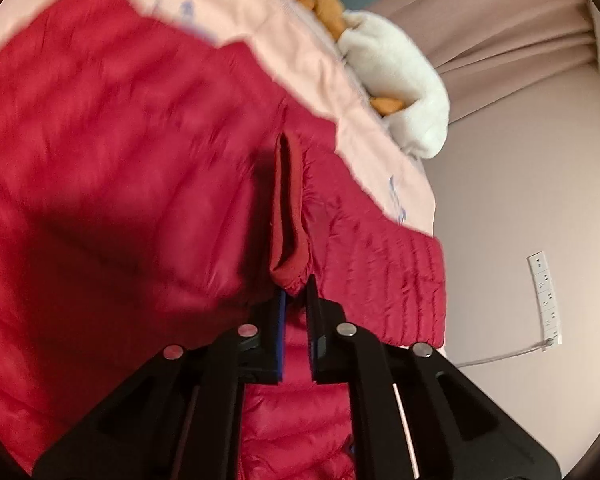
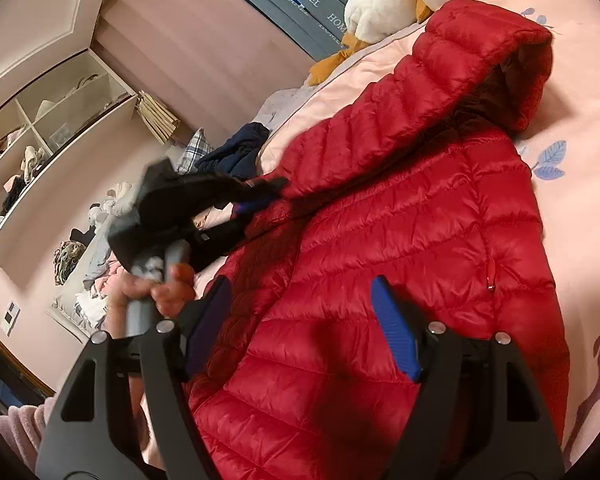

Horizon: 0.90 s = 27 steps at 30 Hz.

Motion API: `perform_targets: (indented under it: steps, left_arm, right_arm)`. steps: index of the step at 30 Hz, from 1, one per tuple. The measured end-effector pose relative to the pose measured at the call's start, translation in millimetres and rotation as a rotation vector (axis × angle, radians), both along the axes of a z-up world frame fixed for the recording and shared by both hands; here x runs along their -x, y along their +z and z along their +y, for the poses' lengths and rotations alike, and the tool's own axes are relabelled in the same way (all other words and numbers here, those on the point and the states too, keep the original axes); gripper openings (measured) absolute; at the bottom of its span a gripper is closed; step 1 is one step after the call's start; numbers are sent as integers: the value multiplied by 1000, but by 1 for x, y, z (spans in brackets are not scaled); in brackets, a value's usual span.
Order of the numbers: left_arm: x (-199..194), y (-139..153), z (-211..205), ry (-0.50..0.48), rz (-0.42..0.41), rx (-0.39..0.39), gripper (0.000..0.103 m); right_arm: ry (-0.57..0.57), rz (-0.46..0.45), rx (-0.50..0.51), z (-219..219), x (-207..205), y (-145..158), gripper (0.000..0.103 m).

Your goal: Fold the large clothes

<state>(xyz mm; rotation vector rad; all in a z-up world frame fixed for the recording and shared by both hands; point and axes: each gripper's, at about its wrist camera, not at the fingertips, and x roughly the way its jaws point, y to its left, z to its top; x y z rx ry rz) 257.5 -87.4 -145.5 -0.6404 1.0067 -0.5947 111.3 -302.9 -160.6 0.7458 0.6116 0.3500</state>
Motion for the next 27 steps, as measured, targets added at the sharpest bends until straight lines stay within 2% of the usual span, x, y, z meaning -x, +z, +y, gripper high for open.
perform_targets:
  steps: [4, 6, 8, 11, 15, 17, 20, 21, 22, 23, 27]
  left_arm:
    - [1, 45, 22, 90, -125, -22, 8]
    - [0, 57, 38, 157, -167, -52, 8]
    - [-1, 61, 58, 224, -187, -114, 8]
    - [-8, 49, 77, 243, -148, -177, 8]
    - [-15, 21, 82, 209, -61, -255, 8]
    - [-16, 12, 87, 216, -32, -289, 11]
    - [-11, 8, 101, 246, -15, -308, 21]
    - [-10, 8, 107, 258, -15, -320, 34]
    - [-10, 10, 109, 264, -14, -333, 55]
    - [-7, 14, 113, 272, -18, -345, 60]
    - [-4, 36, 116, 263, -100, -381, 61]
  right_arm:
    - [-2, 2, -4, -2, 0, -1, 73]
    - [-2, 3, -6, -2, 0, -3, 73]
    - [-2, 5, -5, -3, 0, -3, 73]
    - [-1, 4, -6, -4, 0, -4, 73]
    - [-2, 10, -13, -7, -1, -4, 73]
    - [-3, 16, -23, -9, -2, -3, 74]
    - [-15, 30, -50, -19, -1, 3, 76]
    - [-27, 20, -49, -25, 2, 9, 78]
    - [-44, 13, -33, -30, 4, 14, 79]
    - [-60, 12, -9, -35, 5, 20, 79]
    - [-139, 26, 110, -61, -4, 40, 79]
